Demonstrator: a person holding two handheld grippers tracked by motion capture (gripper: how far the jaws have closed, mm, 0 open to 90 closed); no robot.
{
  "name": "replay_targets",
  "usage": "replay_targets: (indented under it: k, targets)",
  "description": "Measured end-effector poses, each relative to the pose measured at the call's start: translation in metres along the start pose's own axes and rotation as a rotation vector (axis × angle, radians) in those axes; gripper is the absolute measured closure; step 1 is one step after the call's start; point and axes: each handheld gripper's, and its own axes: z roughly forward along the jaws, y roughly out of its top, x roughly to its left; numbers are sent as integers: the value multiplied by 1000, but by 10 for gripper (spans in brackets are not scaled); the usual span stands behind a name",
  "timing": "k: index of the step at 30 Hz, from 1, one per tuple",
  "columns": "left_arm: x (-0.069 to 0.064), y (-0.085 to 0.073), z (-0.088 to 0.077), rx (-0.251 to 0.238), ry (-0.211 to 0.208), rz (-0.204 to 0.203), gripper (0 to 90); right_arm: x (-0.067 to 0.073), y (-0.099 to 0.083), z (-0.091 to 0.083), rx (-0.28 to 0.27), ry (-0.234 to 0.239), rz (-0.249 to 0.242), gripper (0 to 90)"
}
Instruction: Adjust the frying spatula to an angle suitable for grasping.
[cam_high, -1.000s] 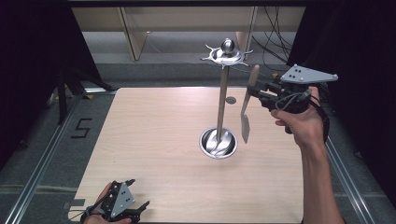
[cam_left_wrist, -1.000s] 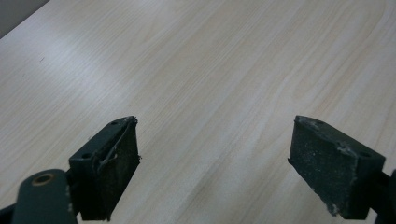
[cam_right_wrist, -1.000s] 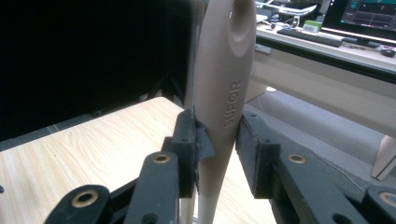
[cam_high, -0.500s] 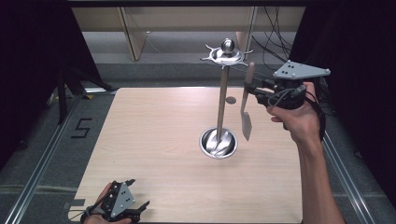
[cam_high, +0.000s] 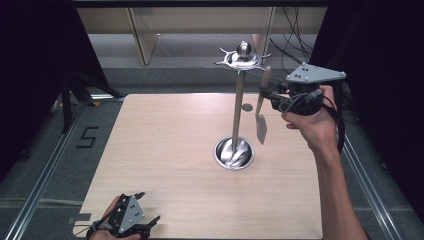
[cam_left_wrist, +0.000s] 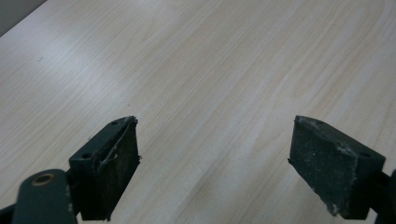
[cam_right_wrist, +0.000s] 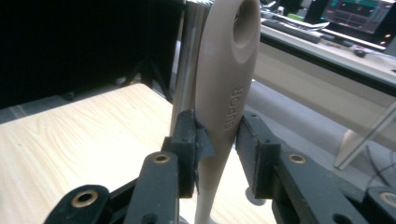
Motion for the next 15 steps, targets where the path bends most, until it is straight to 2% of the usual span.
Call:
replay_targets:
  k: [4,5,8,15]
  targets:
    - [0,0,0,-3,-2,2,151,4,0,0,20,-8,10,701]
    - [0,0,0,3,11,9,151,4,-1,0,20,-9,13,700]
    - [0,0,0,-1,-3,1,151,6,-1,0,8,-18,26,698]
    - [0,0,0,5,8,11,151,6,-5,0,-21,1,48,692]
